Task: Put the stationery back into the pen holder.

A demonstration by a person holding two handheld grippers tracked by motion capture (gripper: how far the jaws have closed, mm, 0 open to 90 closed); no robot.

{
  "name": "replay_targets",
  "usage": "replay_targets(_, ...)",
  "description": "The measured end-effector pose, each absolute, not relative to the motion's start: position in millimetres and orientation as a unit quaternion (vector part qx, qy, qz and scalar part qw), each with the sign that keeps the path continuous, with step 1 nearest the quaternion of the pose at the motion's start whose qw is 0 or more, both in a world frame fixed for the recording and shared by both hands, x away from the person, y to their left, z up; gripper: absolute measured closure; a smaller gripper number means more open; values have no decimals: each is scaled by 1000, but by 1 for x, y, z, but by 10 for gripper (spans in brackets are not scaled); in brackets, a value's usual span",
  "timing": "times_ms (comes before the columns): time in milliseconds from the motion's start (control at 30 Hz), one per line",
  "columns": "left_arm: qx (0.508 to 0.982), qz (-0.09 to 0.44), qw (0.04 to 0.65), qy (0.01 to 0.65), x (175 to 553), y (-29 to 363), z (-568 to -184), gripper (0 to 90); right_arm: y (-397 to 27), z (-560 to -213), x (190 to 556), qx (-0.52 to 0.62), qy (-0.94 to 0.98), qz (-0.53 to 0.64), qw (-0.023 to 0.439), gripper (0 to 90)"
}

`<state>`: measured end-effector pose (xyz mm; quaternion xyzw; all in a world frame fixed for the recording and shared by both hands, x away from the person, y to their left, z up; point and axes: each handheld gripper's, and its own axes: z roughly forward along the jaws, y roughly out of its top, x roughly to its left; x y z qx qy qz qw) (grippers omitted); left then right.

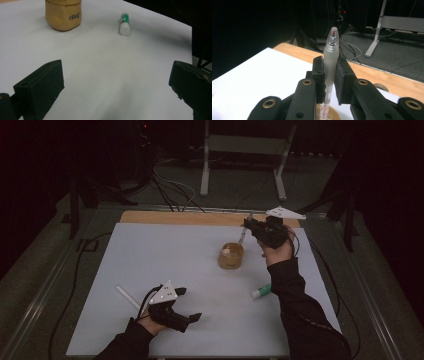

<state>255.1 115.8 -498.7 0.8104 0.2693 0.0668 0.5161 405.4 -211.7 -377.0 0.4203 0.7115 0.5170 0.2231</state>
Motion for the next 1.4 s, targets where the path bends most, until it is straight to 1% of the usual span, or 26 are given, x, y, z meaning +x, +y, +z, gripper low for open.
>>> replay_targets(767,812,66,514,267,255,115,-499,3,-202,-412,420,435,730,489,198,796)
replay_targets(1400,812,66,515,266,255,115,-499,3,-185,-431,428,428,755,463,182,794)
